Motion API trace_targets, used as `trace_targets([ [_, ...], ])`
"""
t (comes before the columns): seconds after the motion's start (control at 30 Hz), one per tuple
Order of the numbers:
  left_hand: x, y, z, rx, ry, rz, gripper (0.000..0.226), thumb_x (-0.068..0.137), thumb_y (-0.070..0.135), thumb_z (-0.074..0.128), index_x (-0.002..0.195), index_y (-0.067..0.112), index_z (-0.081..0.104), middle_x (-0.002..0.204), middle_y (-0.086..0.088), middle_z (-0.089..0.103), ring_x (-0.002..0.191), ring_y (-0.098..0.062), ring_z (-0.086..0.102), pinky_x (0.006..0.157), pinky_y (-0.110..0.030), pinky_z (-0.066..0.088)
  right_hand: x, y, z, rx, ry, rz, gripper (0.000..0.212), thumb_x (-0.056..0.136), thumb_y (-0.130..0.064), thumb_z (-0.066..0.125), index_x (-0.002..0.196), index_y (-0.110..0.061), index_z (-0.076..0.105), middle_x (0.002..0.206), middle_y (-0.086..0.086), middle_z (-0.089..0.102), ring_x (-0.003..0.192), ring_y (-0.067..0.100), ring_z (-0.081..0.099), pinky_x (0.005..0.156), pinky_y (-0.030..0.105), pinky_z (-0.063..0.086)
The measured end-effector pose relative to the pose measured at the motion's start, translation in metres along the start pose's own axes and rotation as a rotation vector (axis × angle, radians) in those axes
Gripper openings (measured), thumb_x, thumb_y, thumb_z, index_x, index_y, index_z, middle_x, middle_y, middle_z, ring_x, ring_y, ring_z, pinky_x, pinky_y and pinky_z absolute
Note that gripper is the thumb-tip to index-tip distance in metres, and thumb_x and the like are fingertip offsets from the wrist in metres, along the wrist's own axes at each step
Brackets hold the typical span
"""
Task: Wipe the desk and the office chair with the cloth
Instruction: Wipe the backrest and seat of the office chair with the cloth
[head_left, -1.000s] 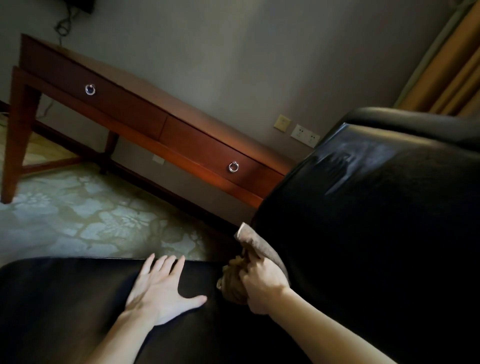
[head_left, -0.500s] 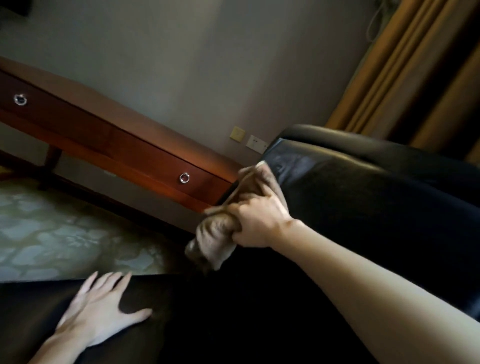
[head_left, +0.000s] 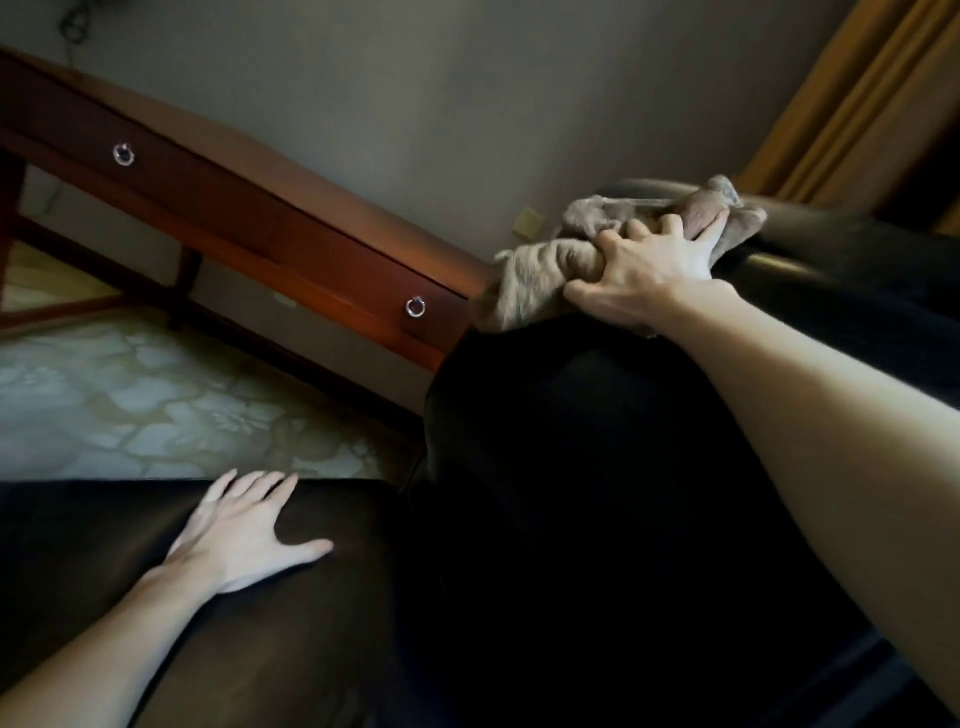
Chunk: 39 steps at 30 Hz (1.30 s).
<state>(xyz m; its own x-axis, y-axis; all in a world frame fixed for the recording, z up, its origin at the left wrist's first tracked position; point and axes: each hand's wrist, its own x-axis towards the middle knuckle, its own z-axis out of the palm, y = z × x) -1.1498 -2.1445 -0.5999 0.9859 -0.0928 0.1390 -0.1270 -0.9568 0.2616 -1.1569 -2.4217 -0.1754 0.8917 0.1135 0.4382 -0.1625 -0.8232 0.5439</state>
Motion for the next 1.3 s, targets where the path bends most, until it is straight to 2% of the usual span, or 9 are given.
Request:
trace_targets([
  [0.27, -0.009, -0.002, -0.008, 0.001, 0.030, -0.074, 0.127, 0.062, 0.104, 0.014, 0.164, 0.030, 0.023, 0.170, 0.010, 0.023, 0.157, -0.010, 0.013, 0.127, -0.036, -0.002, -0.049, -0.083, 0.037, 0.061, 0.007, -0.302, 0.066, 0.076, -0.058, 0.059, 0.134, -0.029, 0.055, 0.141, 0.001, 0.057, 0.143, 0.037, 0.037, 0.117, 0.074, 0.010],
  [0.37, -0.014, 0.005, -0.010, 0.077, 0.019, -0.113, 0.126, 0.064, 0.104, 0.014, 0.165, 0.030, 0.022, 0.170, 0.007, 0.023, 0.158, -0.013, 0.011, 0.126, -0.039, -0.004, -0.071, -0.100, 0.035, -0.023, -0.088, -0.457, 0.052, 0.074, -0.052, 0.065, 0.122, -0.031, 0.063, 0.124, -0.003, 0.067, 0.137, 0.041, 0.043, 0.114, 0.075, 0.010],
  [0.5, -0.025, 0.036, -0.045, 0.192, 0.044, -0.140, 0.108, 0.082, 0.092, 0.023, 0.165, 0.024, 0.017, 0.172, -0.007, 0.017, 0.160, -0.024, 0.006, 0.127, -0.049, -0.002, -0.073, -0.069, 0.009, -0.014, -0.029, -0.478, 0.036, 0.078, -0.040, 0.067, 0.111, -0.027, 0.064, 0.107, 0.000, 0.071, 0.116, 0.032, 0.061, 0.113, 0.054, 0.029],
  [0.63, -0.023, 0.130, -0.118, -0.249, 0.437, 0.116, 0.092, 0.086, 0.073, 0.014, 0.160, 0.023, 0.035, 0.169, -0.001, 0.027, 0.157, -0.018, 0.019, 0.129, -0.040, 0.011, -0.042, 0.006, -0.024, -0.019, 0.389, -0.322, 0.035, 0.078, -0.036, 0.064, 0.110, -0.025, 0.059, 0.112, 0.000, 0.068, 0.114, 0.029, 0.061, 0.119, 0.062, 0.021],
  [0.77, -0.024, 0.229, -0.174, -0.717, 0.702, 0.398, 0.075, 0.097, 0.063, 0.037, 0.158, 0.020, 0.041, 0.168, -0.002, 0.030, 0.156, -0.018, 0.023, 0.127, -0.036, 0.020, -0.005, 0.054, -0.037, 0.005, 0.255, -0.117, 0.067, 0.075, -0.063, 0.046, 0.134, -0.035, 0.054, 0.139, -0.007, 0.063, 0.145, 0.031, 0.039, 0.115, 0.079, -0.002],
  [0.83, -0.025, 0.263, -0.185, -0.714, 0.675, 0.469, 0.079, 0.097, 0.069, 0.031, 0.162, 0.025, 0.032, 0.172, 0.000, 0.019, 0.158, -0.014, 0.010, 0.128, -0.037, 0.012, 0.010, 0.061, -0.030, 0.040, 0.122, -0.080, 0.080, 0.073, -0.071, 0.035, 0.147, -0.041, 0.043, 0.153, -0.007, 0.053, 0.153, 0.030, 0.028, 0.113, 0.081, -0.005],
  [0.97, -0.021, 0.297, -0.164, -0.757, 0.489, 0.440, 0.081, 0.094, 0.081, 0.016, 0.164, 0.044, 0.000, 0.172, 0.017, -0.013, 0.154, 0.004, -0.020, 0.128, -0.043, -0.010, 0.045, 0.041, -0.016, 0.100, 0.002, -0.118, 0.083, 0.071, -0.075, 0.032, 0.148, -0.045, 0.044, 0.157, -0.001, 0.050, 0.153, 0.029, 0.030, 0.113, 0.077, -0.005],
  [1.13, -0.012, 0.310, -0.146, -0.745, 0.588, 0.386, 0.080, 0.092, 0.074, 0.025, 0.162, 0.047, 0.000, 0.172, 0.017, -0.012, 0.155, 0.002, -0.018, 0.126, -0.037, -0.014, 0.063, -0.023, 0.013, 0.088, 0.037, -0.194, 0.068, 0.076, -0.069, 0.034, 0.130, -0.038, 0.061, 0.145, 0.003, 0.059, 0.146, 0.029, 0.038, 0.117, 0.069, 0.005],
  [1.3, -0.009, 0.315, -0.141, -0.643, 0.465, 0.403, 0.093, 0.083, 0.073, 0.012, 0.166, 0.032, 0.005, 0.172, 0.011, -0.012, 0.152, -0.001, -0.027, 0.126, -0.039, -0.016, 0.036, -0.064, 0.046, 0.100, 0.039, -0.326, 0.056, 0.079, -0.066, 0.040, 0.117, -0.035, 0.066, 0.131, -0.003, 0.067, 0.141, 0.025, 0.043, 0.120, 0.063, 0.003],
])
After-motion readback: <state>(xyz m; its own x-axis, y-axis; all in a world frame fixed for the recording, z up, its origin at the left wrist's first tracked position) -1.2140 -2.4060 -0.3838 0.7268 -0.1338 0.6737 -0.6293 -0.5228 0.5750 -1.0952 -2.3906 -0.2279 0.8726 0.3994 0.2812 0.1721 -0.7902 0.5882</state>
